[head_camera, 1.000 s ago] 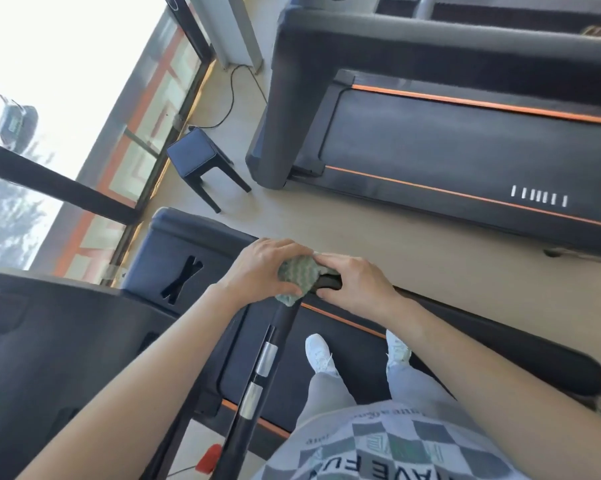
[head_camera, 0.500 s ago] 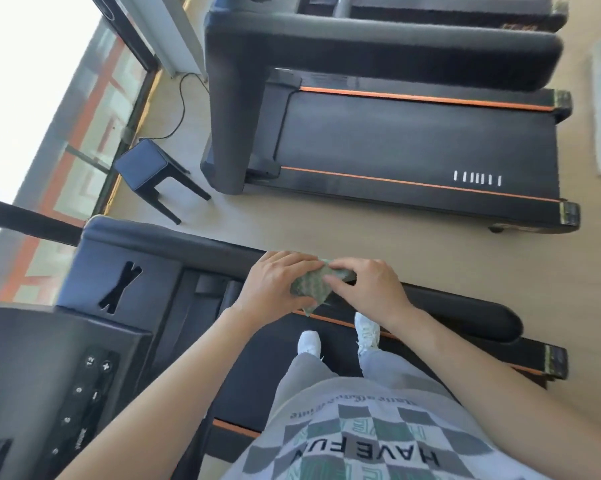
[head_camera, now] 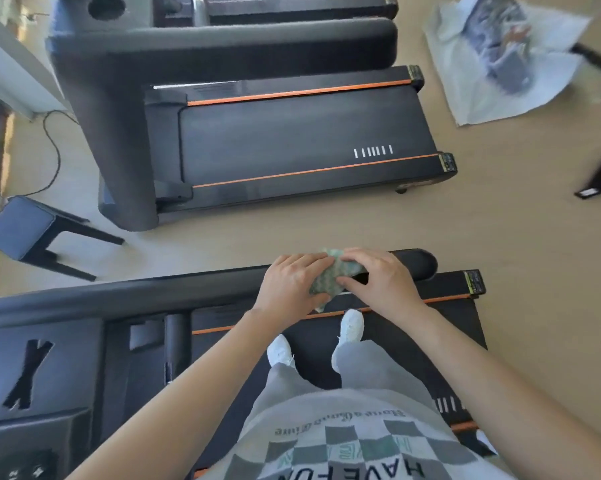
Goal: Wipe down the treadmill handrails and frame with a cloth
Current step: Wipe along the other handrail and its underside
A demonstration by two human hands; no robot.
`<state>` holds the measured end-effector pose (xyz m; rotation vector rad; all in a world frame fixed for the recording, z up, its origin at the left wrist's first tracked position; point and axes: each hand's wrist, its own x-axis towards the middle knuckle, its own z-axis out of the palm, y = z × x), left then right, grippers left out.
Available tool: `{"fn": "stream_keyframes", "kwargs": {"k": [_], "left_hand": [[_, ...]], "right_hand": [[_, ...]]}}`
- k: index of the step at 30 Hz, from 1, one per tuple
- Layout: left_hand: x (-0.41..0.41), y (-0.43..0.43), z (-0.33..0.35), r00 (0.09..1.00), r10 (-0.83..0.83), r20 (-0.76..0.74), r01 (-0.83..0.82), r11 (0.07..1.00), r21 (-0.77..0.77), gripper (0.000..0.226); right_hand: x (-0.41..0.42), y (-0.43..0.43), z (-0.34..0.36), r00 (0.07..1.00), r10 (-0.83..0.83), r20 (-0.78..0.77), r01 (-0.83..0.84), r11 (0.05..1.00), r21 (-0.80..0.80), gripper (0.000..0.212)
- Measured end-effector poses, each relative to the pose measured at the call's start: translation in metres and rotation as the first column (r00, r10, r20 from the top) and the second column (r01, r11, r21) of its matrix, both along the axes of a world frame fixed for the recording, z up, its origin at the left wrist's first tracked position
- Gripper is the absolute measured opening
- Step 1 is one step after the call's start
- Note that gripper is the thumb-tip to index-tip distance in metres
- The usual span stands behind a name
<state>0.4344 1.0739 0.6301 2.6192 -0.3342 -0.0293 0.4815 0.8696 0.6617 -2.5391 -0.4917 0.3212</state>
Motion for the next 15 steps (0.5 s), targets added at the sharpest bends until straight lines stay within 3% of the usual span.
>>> {"fn": "stream_keyframes", "kwargs": {"k": [6, 11, 15], "left_hand": [[0.020, -0.048, 0.000, 0.998, -0.056, 0.015, 0.057, 0.997, -0.058, 0.073], [0.026, -0.075, 0.000, 0.998, 0.009, 0.067, -0.001, 0.993, -0.121, 0.038], [0.025, -0.088, -0.003, 0.992, 0.065, 0.112, -0.054, 0.993, -0.102, 0.026]], "right_hand": [[0.005, -0.059, -0.006, 0.992, -0.061, 0.107, 0.055, 0.997, 0.054, 0.037], [0.014, -0.106, -0.012, 0.984, -0.137, 0.116, 0.123, 0.985, 0.122, 0.025], [0.012, -0.141, -0.016, 0.972, -0.211, 0.107, 0.180, 0.952, 0.246, 0.023]]}}
